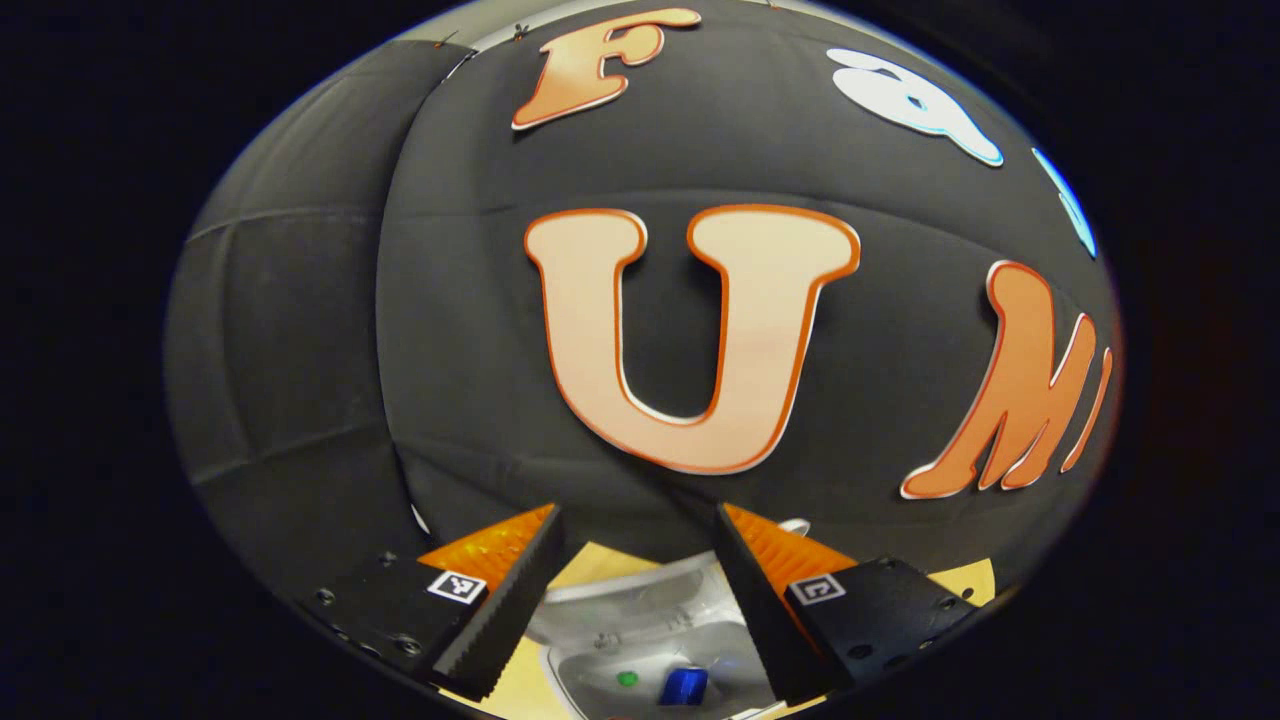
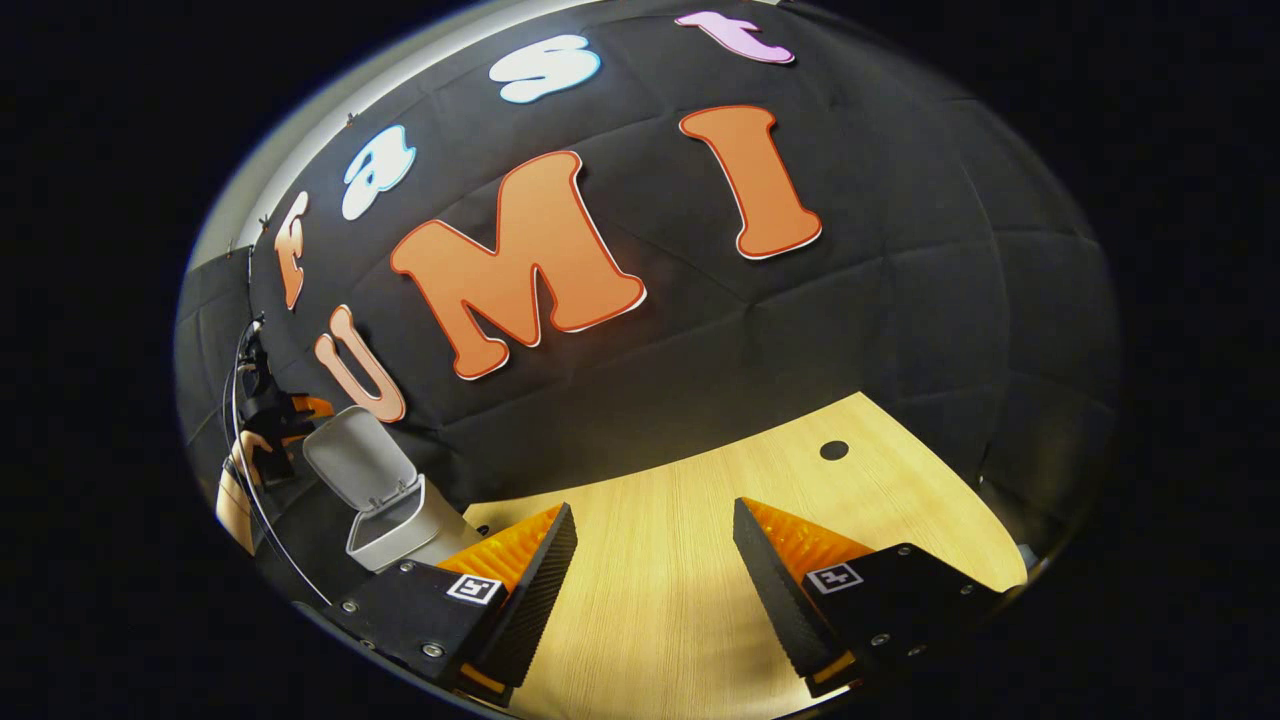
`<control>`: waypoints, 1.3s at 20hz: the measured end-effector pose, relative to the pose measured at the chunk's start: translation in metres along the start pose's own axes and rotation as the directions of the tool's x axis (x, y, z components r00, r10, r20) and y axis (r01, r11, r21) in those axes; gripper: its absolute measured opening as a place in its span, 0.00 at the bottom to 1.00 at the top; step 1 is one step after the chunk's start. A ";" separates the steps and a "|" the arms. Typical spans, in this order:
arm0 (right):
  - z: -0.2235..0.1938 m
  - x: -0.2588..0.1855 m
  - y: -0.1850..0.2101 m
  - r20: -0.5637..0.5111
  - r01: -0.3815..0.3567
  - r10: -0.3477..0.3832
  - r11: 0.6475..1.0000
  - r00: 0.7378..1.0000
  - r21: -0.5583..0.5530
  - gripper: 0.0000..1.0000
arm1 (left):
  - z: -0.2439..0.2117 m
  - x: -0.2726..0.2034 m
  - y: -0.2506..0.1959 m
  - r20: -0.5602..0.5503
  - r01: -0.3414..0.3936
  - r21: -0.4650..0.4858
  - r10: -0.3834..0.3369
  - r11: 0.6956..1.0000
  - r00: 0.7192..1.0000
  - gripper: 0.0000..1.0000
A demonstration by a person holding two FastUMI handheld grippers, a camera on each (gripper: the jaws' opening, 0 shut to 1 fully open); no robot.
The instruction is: Press the lid of the desktop garbage bin to open it, pick up the crumpled paper on the desktop and throw it into the bin, then pick up the pop can on the desktop and drop it into the bin, and finally close the garbage bin lid.
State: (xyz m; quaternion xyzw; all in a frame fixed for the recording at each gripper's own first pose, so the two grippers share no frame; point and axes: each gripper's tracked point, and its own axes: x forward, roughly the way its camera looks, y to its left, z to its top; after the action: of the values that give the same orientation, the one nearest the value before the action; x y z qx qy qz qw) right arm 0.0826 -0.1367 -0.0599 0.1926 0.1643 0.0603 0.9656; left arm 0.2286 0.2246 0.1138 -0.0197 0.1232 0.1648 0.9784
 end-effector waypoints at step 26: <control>-0.003 -0.002 0.017 -0.054 -0.063 0.061 0.997 0.997 -0.046 0.95 | -0.189 -0.079 -0.041 -0.004 -0.051 0.044 0.051 0.998 0.999 0.94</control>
State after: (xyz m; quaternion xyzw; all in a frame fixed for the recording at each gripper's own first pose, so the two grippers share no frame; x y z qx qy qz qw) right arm 0.0792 -0.1204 -0.0551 0.1730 0.1823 0.0992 0.9628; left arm 0.1255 0.1461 -0.0500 0.0047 0.1296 0.1867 0.9738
